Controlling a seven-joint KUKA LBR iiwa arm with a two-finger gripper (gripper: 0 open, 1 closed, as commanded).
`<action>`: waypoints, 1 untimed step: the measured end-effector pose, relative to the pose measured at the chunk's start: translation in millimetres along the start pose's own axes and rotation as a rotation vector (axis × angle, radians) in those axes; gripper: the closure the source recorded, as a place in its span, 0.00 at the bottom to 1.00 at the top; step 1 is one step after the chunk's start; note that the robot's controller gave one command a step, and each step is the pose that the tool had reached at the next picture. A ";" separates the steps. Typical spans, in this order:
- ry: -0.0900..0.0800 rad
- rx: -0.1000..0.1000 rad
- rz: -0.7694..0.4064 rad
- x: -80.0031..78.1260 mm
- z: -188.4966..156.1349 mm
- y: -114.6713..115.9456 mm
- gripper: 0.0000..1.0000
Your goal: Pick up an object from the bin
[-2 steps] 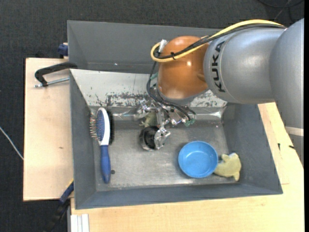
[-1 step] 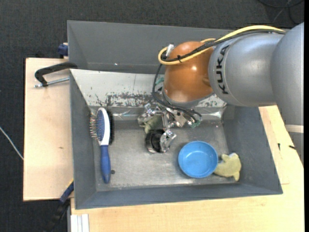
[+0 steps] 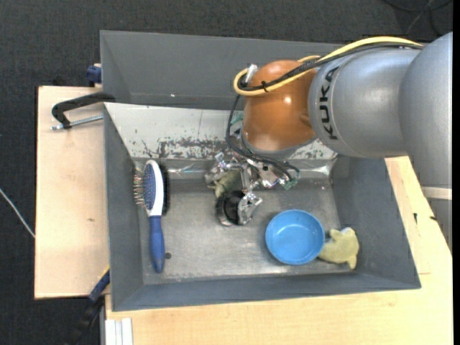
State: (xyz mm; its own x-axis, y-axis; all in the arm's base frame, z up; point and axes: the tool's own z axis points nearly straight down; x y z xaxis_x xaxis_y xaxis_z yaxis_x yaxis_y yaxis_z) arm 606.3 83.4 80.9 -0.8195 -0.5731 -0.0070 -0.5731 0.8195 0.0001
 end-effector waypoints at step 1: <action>0.005 -0.002 0.002 0.7 -0.4 -0.1 1.00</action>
Offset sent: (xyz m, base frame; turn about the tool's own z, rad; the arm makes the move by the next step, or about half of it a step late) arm 0.0000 0.0000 0.0000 0.0000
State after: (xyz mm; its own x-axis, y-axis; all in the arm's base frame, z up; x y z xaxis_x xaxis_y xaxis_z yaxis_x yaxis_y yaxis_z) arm 605.8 82.9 81.3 -0.8204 -0.5718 -0.0023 -0.5718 0.8204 0.0022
